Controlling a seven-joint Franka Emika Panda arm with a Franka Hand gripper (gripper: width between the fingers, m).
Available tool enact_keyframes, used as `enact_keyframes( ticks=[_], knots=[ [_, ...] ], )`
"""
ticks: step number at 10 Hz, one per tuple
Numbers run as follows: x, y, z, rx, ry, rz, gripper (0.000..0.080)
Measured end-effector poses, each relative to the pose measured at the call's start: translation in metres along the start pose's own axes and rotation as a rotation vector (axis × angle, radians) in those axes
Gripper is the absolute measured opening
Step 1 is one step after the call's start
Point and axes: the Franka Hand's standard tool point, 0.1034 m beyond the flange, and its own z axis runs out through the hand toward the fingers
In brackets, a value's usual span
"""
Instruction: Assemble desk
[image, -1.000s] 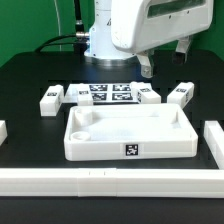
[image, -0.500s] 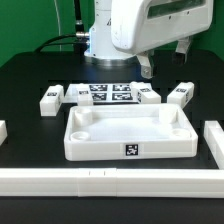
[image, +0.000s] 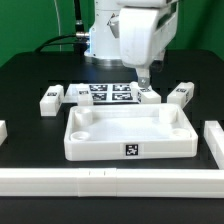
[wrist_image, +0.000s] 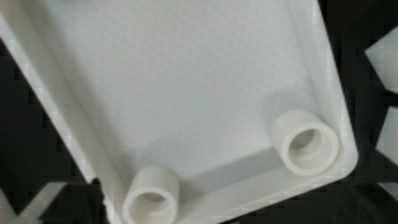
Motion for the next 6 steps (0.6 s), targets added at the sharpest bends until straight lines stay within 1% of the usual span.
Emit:
enact_keyframes(
  ticks=[1,4,5,6],
  knots=[
    [-0.0012,-0.0043,0.0048,0.012,-0.01,-0.014,0.0649],
    [-0.0012,-0.0034,0.005,0.011,-0.008,-0.008,0.0649],
    [-0.0019,-0.0018,0.0056,-0.006,0.001,-0.039,0.0649],
    [-0.0099,-0.0027,0.0107,-0.07,0.033,-0.128,0.0649]
  ],
)
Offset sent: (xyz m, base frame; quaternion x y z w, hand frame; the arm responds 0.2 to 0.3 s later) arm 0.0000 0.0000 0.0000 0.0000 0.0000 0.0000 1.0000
